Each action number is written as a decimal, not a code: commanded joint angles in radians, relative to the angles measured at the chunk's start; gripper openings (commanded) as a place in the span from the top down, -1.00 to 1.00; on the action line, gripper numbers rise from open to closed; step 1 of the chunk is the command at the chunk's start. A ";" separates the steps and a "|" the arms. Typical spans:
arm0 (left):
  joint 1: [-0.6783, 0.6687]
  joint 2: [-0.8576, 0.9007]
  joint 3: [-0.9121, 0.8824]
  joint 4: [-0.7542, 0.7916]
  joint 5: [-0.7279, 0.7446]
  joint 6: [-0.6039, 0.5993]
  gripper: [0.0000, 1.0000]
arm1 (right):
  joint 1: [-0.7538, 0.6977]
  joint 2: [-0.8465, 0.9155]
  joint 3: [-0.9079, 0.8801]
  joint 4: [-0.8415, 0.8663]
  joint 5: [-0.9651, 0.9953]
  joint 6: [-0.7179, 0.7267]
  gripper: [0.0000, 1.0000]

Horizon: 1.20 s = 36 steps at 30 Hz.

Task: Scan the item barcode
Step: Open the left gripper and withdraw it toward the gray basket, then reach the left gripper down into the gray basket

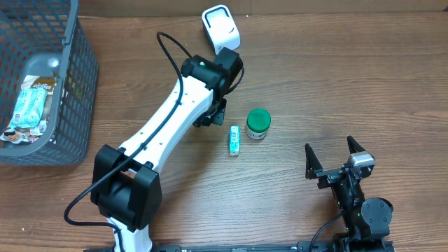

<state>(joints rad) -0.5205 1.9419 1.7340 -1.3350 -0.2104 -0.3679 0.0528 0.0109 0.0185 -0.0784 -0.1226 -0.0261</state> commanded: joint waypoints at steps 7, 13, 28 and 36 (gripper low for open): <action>0.179 -0.138 0.251 -0.002 0.151 0.160 0.92 | -0.003 -0.008 -0.010 0.004 0.009 -0.005 -1.00; 0.294 -0.225 0.395 0.022 0.011 0.167 0.92 | -0.003 -0.008 -0.010 0.004 0.009 -0.005 -1.00; 0.597 -0.245 0.429 0.224 -0.051 0.338 0.74 | -0.003 -0.008 -0.010 0.004 0.009 -0.005 -1.00; 0.757 -0.241 0.428 0.277 -0.026 0.339 0.48 | -0.003 -0.008 -0.010 0.004 0.009 -0.005 -1.00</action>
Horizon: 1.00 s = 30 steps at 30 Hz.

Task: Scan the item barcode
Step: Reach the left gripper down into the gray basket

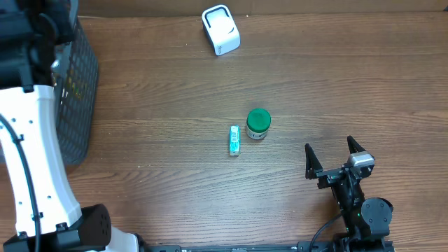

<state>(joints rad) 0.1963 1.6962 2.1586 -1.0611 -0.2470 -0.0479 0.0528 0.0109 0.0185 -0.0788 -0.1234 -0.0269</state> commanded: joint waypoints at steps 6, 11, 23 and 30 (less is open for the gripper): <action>0.154 0.074 0.002 0.003 0.129 0.019 0.30 | -0.003 -0.008 -0.010 0.005 0.010 -0.004 -1.00; 0.219 0.166 0.002 -0.005 0.166 0.026 0.07 | -0.003 -0.008 -0.010 0.005 0.010 -0.004 -1.00; 0.301 0.369 0.002 -0.022 0.428 0.187 -0.58 | -0.003 -0.008 -0.010 0.005 0.010 -0.004 -1.00; 0.300 0.446 0.001 -0.026 0.509 0.228 -0.69 | -0.003 -0.008 -0.010 0.005 0.010 -0.004 -1.00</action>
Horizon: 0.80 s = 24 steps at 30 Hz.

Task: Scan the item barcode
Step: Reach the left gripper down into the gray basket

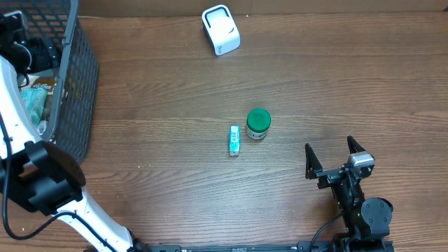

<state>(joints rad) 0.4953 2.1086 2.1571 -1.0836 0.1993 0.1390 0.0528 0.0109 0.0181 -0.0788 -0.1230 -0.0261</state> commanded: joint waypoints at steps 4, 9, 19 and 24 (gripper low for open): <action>0.001 0.079 0.003 -0.009 0.061 0.041 -0.68 | -0.003 -0.008 -0.010 0.005 0.010 -0.005 -1.00; 0.002 0.111 0.002 -0.008 0.061 0.041 -0.47 | -0.003 -0.008 -0.010 0.005 0.010 -0.005 -1.00; 0.002 0.145 -0.001 -0.007 0.053 0.041 -0.02 | -0.003 -0.008 -0.010 0.004 0.010 -0.005 -1.00; 0.002 0.147 -0.001 -0.004 0.053 0.040 0.44 | -0.003 -0.008 -0.010 0.005 0.010 -0.005 -1.00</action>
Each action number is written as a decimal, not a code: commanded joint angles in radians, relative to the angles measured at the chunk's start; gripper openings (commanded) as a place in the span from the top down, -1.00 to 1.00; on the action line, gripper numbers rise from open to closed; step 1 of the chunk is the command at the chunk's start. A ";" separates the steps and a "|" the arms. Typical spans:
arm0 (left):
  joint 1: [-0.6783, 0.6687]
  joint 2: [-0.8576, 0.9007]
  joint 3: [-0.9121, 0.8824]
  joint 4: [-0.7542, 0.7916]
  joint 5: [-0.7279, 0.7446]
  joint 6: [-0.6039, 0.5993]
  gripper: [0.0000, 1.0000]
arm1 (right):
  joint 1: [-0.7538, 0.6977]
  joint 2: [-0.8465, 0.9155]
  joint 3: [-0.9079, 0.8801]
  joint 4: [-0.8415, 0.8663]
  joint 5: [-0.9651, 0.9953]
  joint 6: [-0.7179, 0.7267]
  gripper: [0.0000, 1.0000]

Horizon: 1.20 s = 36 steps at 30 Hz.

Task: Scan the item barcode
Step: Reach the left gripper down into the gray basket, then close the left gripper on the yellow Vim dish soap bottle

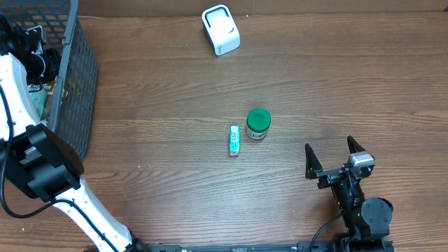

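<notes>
The white barcode scanner (220, 29) stands at the back of the table. A small teal-and-white packet (234, 140) lies mid-table, with a green-lidded jar (257, 124) just to its right. My left arm reaches into the grey wire basket (73, 84) at the far left. Its gripper (36, 64) is low inside the basket, over a packaged item (36, 94); its fingers are hidden. My right gripper (334, 155) rests open near the front right, holding nothing.
The basket's tall mesh wall stands between my left gripper and the table. The table's back edge runs just behind the scanner. The right arm's base (367, 213) sits at the front edge.
My left wrist has shifted a little farther down into the basket and covers more of the packaged items there. The packet, jar, scanner and right arm have not moved.
At first my left gripper hung mid-table, just left of the packet and jar and below the scanner. Then the arm stood over the basket at the far left, then its gripper was inside the basket, and now it sits lower among the items there.
</notes>
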<state>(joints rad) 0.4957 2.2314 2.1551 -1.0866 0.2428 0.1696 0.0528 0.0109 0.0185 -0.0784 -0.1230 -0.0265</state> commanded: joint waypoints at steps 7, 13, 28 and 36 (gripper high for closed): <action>0.004 0.003 0.013 -0.010 0.009 -0.012 0.60 | -0.003 -0.008 -0.010 0.004 0.009 -0.004 -1.00; 0.023 -0.092 0.084 -0.020 0.009 -0.087 0.61 | -0.003 -0.008 -0.010 0.004 0.010 -0.005 -1.00; 0.054 -0.542 0.127 -0.014 0.065 -0.335 0.68 | -0.003 -0.008 -0.010 0.004 0.010 -0.005 -1.00; 0.054 -0.686 0.127 -0.007 0.124 -0.374 0.68 | -0.003 -0.008 -0.010 0.004 0.010 -0.004 -1.00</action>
<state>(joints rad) 0.5560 1.6066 2.2719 -1.1000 0.3191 -0.1661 0.0528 0.0109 0.0185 -0.0784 -0.1230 -0.0265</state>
